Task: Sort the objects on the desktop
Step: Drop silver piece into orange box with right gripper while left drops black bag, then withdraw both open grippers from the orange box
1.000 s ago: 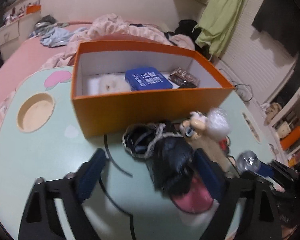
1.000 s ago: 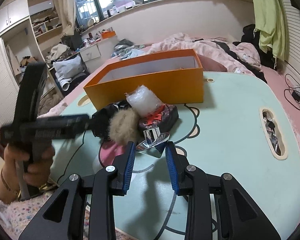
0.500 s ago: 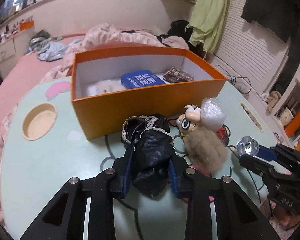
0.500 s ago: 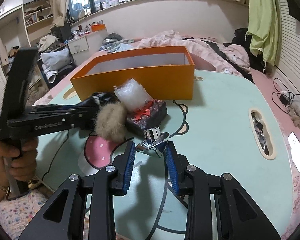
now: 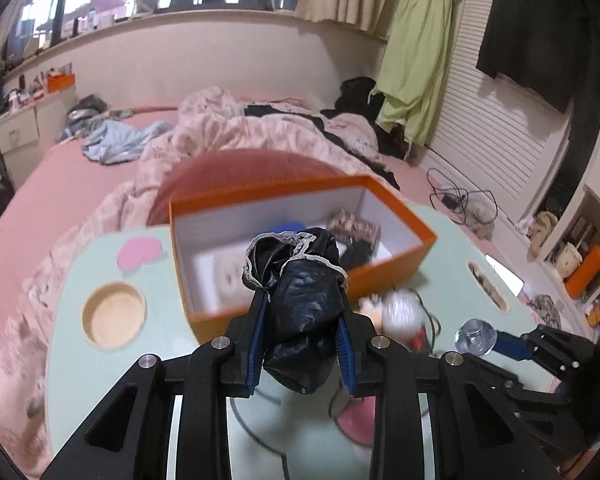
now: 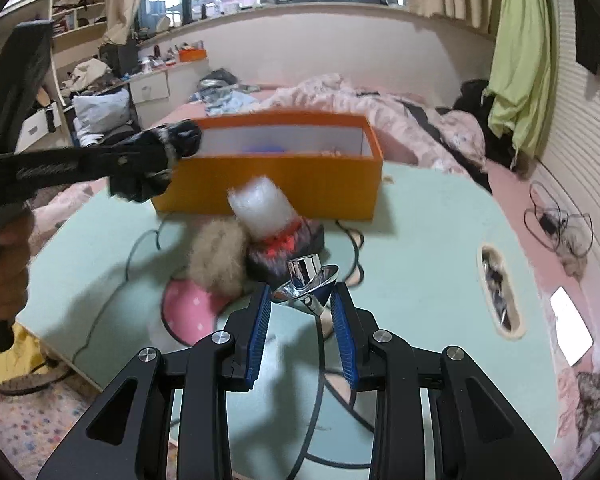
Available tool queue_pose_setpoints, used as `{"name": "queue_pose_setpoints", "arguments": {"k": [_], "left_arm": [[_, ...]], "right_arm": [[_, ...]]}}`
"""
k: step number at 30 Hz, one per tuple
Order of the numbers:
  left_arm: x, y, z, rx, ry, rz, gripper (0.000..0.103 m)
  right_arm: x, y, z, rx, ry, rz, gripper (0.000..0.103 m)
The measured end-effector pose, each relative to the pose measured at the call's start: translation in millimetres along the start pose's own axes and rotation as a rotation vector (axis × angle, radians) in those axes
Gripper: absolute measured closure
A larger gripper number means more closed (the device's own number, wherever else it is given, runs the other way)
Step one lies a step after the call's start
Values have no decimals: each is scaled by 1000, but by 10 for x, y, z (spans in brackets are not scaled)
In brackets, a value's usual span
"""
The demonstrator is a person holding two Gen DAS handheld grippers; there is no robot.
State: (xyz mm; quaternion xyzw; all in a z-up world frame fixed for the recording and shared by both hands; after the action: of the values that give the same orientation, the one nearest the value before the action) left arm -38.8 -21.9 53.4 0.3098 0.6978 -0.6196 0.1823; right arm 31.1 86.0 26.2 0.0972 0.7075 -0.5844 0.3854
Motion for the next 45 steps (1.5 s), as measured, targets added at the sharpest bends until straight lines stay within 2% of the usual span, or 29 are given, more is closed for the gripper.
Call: {"name": "queue_pose_setpoints", "arguments": {"k": [2, 5, 8, 9, 11, 13, 14, 15, 16, 17, 18, 20, 22, 25, 31, 32, 35, 37, 38, 42, 43, 45], "left_arm": [[64, -123, 3, 6, -16, -6, 74], [248, -281, 47, -12, -39, 16, 74], [486, -393, 125, -33, -111, 43, 70], [532, -419, 134, -32, -113, 43, 66], [624, -462, 160, -24, -123, 44, 44], [604, -464, 203, -29, -157, 34, 37], [559, -452, 222, -35, -157, 23, 33], [497, -427, 241, -42, -145, 9, 30], [420, -385, 267, -53, -131, -8, 22], [359, -347, 290, -63, -127, -20, 16], [295, -302, 304, -72, -124, -32, 16], [206, -197, 294, -77, -109, -24, 14], [154, -61, 218, -62, -84, 21, 14], [102, 203, 51, -2, -60, 81, 8], [230, 679, -178, 89, -62, 209, 7], [248, 726, -189, 93, -69, 210, 7], [369, 846, -175, 88, -94, 247, 7], [391, 895, -169, 106, -123, 240, 0], [380, 926, -162, 92, -107, 239, 0], [361, 934, -132, 89, -112, 219, 0], [361, 939, -134, 89, -113, 213, 0], [362, 941, -137, 88, -114, 209, 0]], "right_arm": [[-20, -157, -8, 3, -15, -25, 70], [66, -569, -76, 31, -43, -60, 70], [305, -857, -105, 38, -54, -43, 70], [448, -969, -119, 50, -72, -26, 70], [630, -1086, -129, 72, -85, -16, 70], [740, -1183, -161, 95, -108, -20, 66], [804, -1241, -192, 124, -140, -8, 62], [807, -1260, -224, 155, -152, -1, 53], [774, -1271, -268, 197, -168, -5, 45], [694, -1268, -317, 244, -196, -32, 41], [584, -1238, -358, 283, -218, -68, 34], [384, -1132, -373, 293, -214, -112, 32], [288, -1058, -337, 263, -190, -111, 32], [167, -802, -250, 201, -116, -85, 32], [197, -182, -104, 76, 7, 57, 32], [243, -77, -76, 47, 28, 99, 32], [278, 70, -51, -15, 75, 153, 32], [280, 109, -60, -32, 90, 167, 32], [313, 130, -61, -32, 83, 185, 32], [326, 190, -126, 15, 33, 204, 13], [336, 221, -137, 18, 37, 208, 4], [355, 263, -156, 17, 41, 214, 0]]}}
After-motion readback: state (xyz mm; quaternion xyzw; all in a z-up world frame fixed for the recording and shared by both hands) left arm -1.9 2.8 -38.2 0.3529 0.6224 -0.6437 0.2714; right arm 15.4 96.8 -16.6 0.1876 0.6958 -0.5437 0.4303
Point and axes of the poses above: each gripper's, at about its wrist camera, not at the fingertips, and x roughly the way its jaws point, z to its left, y to its underside, the point moved 4 cm from there along x, roughly the way its jaws point, and after that the axes turned 2 degrees about -x, right-handed, at the moved point
